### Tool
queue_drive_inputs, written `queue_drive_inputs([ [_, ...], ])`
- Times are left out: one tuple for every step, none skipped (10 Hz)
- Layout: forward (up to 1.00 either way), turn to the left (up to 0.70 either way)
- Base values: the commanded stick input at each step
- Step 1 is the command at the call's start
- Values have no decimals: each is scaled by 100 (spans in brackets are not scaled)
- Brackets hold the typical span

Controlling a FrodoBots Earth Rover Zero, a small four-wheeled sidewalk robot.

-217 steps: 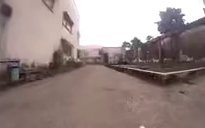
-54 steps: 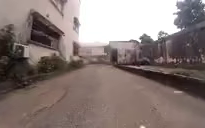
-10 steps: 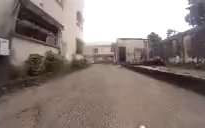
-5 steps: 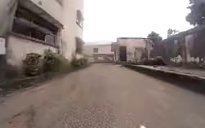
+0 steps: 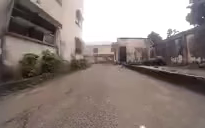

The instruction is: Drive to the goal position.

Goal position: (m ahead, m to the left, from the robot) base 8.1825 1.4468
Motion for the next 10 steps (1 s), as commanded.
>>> queue_drive_inputs([
  [30, 0],
  [30, 0],
  [30, 0],
  [30, 0],
  [30, 0],
  [30, 0],
  [30, 0],
  [30, 0],
  [30, 0],
  [30, 0],
])
